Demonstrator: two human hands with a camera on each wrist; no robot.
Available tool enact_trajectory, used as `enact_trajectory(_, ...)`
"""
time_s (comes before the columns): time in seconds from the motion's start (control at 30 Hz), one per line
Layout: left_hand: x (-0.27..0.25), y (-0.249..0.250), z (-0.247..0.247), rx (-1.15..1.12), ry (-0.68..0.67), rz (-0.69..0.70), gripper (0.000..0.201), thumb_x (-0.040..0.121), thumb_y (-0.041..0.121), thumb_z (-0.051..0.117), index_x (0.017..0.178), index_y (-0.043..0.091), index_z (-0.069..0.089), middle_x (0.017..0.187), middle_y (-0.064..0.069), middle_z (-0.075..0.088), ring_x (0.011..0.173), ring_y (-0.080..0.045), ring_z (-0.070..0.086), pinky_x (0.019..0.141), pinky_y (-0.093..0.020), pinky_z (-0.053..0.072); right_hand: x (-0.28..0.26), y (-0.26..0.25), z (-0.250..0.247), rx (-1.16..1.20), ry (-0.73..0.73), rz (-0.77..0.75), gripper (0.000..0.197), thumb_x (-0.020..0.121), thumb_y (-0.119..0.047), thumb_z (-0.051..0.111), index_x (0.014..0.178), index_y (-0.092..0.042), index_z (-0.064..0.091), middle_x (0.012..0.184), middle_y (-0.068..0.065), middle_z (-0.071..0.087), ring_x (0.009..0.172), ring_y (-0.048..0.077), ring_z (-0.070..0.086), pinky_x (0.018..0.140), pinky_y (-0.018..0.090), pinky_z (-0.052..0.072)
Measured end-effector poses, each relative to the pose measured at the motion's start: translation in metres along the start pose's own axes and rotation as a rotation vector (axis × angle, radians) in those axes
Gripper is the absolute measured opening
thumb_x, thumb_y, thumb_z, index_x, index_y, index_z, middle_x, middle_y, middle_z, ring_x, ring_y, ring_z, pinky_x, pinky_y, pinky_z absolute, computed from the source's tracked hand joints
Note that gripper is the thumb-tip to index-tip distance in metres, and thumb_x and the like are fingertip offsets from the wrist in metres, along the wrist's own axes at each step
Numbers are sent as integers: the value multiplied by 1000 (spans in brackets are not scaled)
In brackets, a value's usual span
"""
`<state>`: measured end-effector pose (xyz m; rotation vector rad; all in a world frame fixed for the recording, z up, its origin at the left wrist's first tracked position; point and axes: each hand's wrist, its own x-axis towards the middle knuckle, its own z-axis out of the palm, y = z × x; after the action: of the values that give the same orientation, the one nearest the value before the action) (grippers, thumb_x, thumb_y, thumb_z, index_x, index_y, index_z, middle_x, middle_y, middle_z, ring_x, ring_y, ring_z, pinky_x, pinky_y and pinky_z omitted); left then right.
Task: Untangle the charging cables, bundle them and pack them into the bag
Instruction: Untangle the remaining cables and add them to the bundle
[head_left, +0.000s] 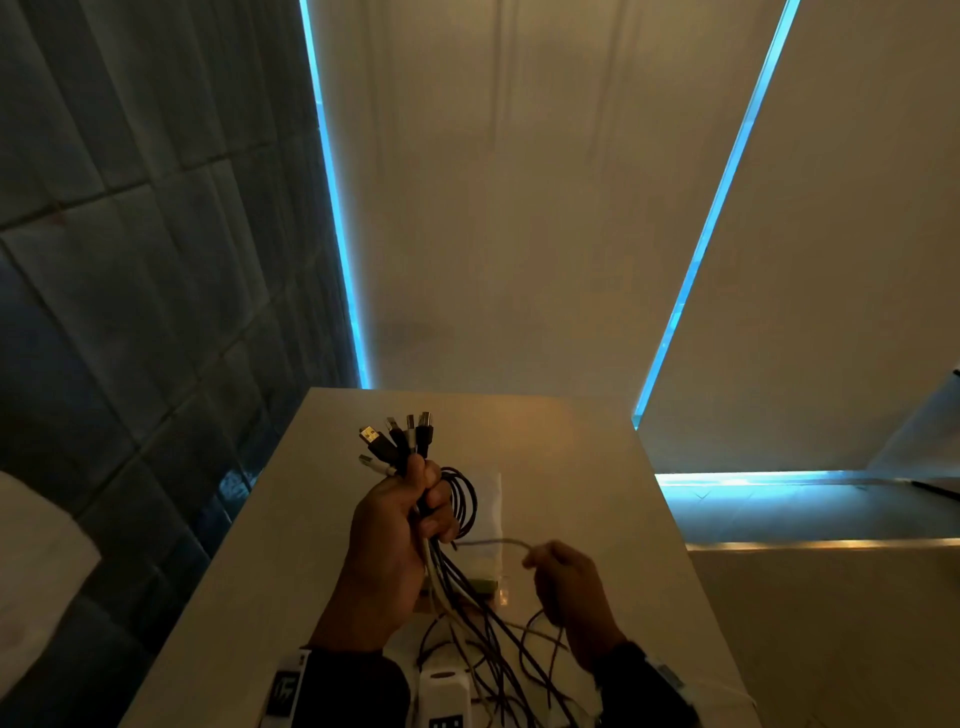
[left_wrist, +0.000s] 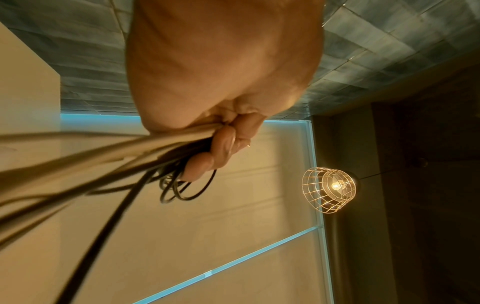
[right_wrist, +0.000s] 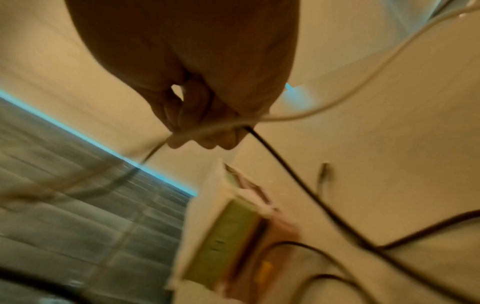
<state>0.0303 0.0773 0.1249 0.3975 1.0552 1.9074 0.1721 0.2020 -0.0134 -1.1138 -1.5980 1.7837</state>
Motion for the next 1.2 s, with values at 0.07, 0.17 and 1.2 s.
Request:
enact_trajectory(0.07, -1, -2, 2, 37, 28, -5, 32, 98, 27, 36, 71, 12, 43, 60, 1, 40, 45, -10, 31, 51, -27, 30, -9, -36, 9, 100, -47, -129, 21, 97, -14, 50, 82, -4, 61, 53, 1, 33, 45, 12, 23, 42, 23, 19)
enact_trajectory(0.17, -1, -5, 5, 49, 71, -8, 31, 99, 24, 37, 73, 9, 47, 64, -5, 49, 54, -16, 44, 59, -32, 35, -26, -80, 24, 164, -178, -355, 20, 97, -19, 52, 84, -6, 60, 53, 0, 32, 46, 13, 21, 45, 25, 18)
enact_trajectory(1.2, -4, -4, 5, -73, -42, 108, 26, 88, 31, 42, 70, 12, 41, 61, 2, 38, 46, -10, 28, 46, -23, 32, -7, -4, 16, -140, -283, -234, 29, 92, -7, 54, 68, 9, 53, 52, -12, 41, 49, 1, 36, 52, 12, 32)
